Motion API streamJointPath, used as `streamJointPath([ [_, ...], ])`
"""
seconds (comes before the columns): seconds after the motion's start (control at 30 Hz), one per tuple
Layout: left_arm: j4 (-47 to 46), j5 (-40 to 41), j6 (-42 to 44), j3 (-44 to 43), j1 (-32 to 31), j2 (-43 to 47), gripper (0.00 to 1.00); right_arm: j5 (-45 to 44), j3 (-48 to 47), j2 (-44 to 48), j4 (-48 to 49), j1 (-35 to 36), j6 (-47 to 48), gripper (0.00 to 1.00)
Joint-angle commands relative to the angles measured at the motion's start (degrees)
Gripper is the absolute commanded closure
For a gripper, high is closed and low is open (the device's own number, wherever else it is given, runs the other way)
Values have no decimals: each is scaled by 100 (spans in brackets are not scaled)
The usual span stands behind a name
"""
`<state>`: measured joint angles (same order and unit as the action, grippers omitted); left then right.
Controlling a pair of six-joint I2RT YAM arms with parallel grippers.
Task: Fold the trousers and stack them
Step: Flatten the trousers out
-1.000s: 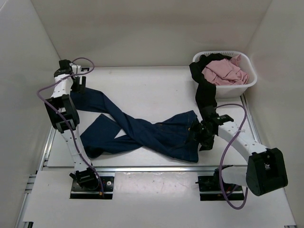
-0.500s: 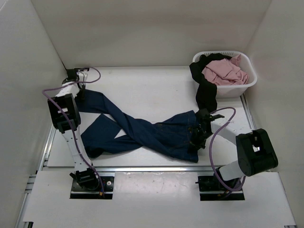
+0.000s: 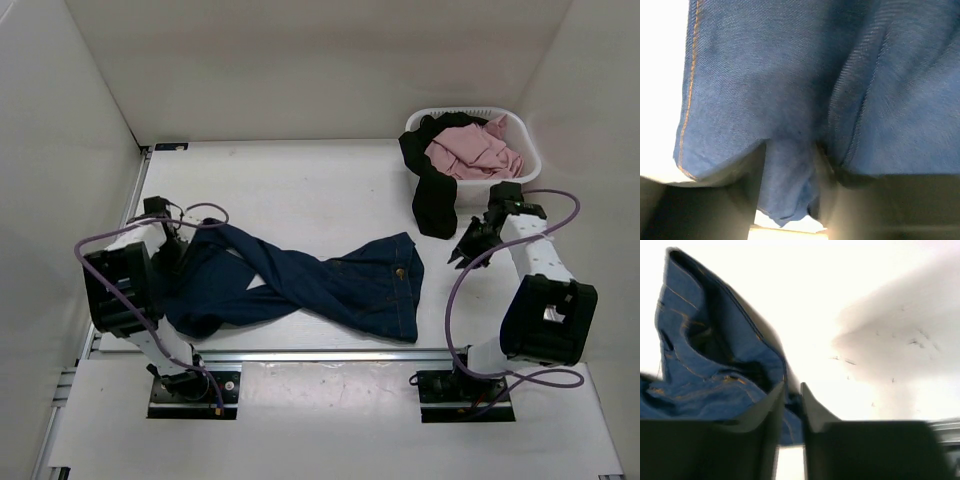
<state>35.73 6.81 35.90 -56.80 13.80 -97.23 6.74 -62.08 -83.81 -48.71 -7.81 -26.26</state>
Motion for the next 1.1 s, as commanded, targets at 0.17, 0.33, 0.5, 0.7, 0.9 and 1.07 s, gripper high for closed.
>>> streamJointPath([
  [0.17,1218,-383,-1137,-1745,1132,286,9,460,696,874,-754,691,-176,27],
  [0.33,1201,-110,-1278,-1528,1915,-252,1,512,1154,1402,-816,1352,-1072,6],
  [0.5,743,-101,-1226,-1658,2250,-972,0,468,1707,1482,-326,1634,-1636,1],
  [0.7,743,-171,-1218,-1993,2311,-1921,0,311,2051,1105,308,2003,-2102,1],
  [0.9,743,-776,-770,-1713,2311,-2151,19,266,2289,586,941,2204,-2392,6],
  [1.07,743,-1182,-549,-1238,2311,-1958,86,564,2412,138,1223,2556,-2542,8],
])
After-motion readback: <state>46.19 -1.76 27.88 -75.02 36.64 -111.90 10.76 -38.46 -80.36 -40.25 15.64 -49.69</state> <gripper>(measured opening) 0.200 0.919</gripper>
